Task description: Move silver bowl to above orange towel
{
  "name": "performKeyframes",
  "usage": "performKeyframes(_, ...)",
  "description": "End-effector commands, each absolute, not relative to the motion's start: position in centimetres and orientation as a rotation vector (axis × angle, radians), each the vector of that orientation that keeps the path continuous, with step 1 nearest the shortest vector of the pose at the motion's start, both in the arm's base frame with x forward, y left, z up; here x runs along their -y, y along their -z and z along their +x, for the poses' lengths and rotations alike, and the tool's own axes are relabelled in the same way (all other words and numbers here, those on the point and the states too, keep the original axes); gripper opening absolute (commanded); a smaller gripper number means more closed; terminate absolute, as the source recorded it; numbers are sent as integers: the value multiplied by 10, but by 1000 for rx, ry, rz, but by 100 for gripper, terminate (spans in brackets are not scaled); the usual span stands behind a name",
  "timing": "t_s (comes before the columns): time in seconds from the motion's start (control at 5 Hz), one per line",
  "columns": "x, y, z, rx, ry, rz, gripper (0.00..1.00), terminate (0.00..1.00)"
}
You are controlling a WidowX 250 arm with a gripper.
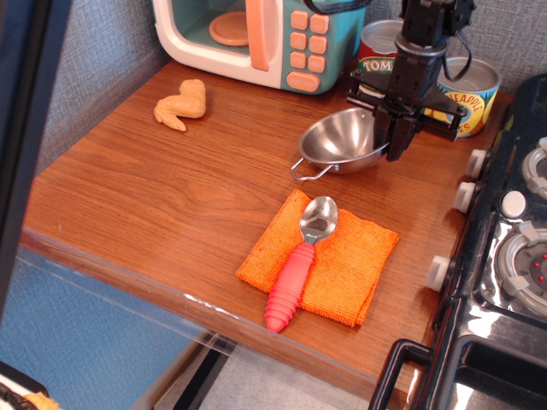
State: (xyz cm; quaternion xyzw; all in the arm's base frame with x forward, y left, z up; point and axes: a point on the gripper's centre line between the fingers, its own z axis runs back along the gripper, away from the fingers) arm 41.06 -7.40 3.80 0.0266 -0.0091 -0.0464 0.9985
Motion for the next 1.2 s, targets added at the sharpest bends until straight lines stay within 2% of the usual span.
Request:
performKeyframes(0.0,75,-59,406,59,108,52,100,0)
performKeyframes(0.4,75,-114,414,198,92,13,100,0)
performKeyframes(0.6,62,-131,401,235,70,-12,100,0)
performKeyframes(0.8,41,-133,386,222,58,-12,100,0)
performKeyframes(1.0,25,-127,374,161,-4,-4,100,0)
